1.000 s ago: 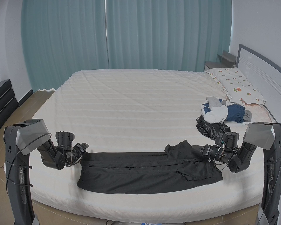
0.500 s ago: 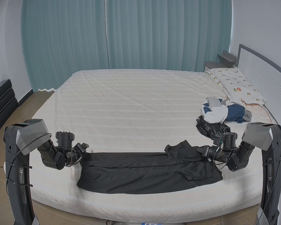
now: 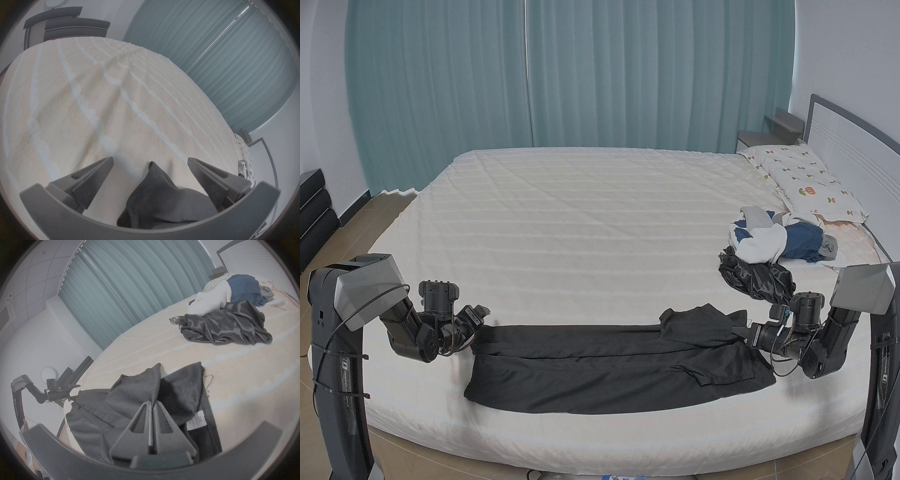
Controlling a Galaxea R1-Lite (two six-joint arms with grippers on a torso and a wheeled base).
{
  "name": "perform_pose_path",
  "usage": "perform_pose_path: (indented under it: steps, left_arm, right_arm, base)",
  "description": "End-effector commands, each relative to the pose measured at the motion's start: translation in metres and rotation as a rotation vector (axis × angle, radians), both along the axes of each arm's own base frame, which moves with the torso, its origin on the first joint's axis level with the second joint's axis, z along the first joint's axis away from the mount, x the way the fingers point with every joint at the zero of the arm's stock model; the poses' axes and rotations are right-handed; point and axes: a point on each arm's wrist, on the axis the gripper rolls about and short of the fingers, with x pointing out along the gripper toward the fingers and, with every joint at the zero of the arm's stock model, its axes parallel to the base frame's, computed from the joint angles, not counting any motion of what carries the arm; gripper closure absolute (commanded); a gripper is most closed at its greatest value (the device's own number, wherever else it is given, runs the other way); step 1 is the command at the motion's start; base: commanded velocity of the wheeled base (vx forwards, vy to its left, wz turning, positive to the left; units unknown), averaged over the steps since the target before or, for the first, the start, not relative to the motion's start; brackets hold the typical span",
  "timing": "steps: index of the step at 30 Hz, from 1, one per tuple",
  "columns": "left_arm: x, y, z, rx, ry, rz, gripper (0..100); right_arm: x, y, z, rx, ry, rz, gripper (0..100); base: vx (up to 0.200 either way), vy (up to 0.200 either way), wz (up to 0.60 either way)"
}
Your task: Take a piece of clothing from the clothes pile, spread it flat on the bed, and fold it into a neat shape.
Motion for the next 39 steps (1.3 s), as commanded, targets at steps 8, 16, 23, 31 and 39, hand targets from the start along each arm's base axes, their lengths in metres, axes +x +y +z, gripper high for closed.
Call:
perform_pose_path:
  steps: [8, 16, 23, 31, 39]
  left_arm:
    - [0.000, 0.000, 0.000, 0.000, -0.001, 0.001, 0]
    - [0.000, -0.001, 0.000, 0.001, -0.001, -0.002, 0]
    - [0.000, -0.001, 0.000, 0.001, -0.001, -0.002, 0]
    - [0.000, 0.000, 0.000, -0.001, 0.000, 0.002, 0]
    - [-0.028, 0.000, 0.035, -0.042, -0.014, -0.049, 0]
  right_arm:
    - [-0.019, -0.007, -0.006, -0.018, 0.025, 0.034, 100]
    - [-0.026, -0.007, 0.003, -0.020, 0.016, 0.040, 100]
    - [-0.032, -0.007, 0.002, -0.015, -0.042, 0.039, 100]
    - [-0.036, -0.011, -0.007, -0.014, -0.003, 0.027, 0]
    - [-0.044, -0.009, 0.028, 0.084, -0.028, -0.033, 0]
  base:
    - [0.000, 0.000, 0.00]
    - [0.000, 0.000, 0.00]
    - [0.000, 0.000, 0.00]
    - [0.000, 0.000, 0.00]
    - [0.000, 0.000, 0.00]
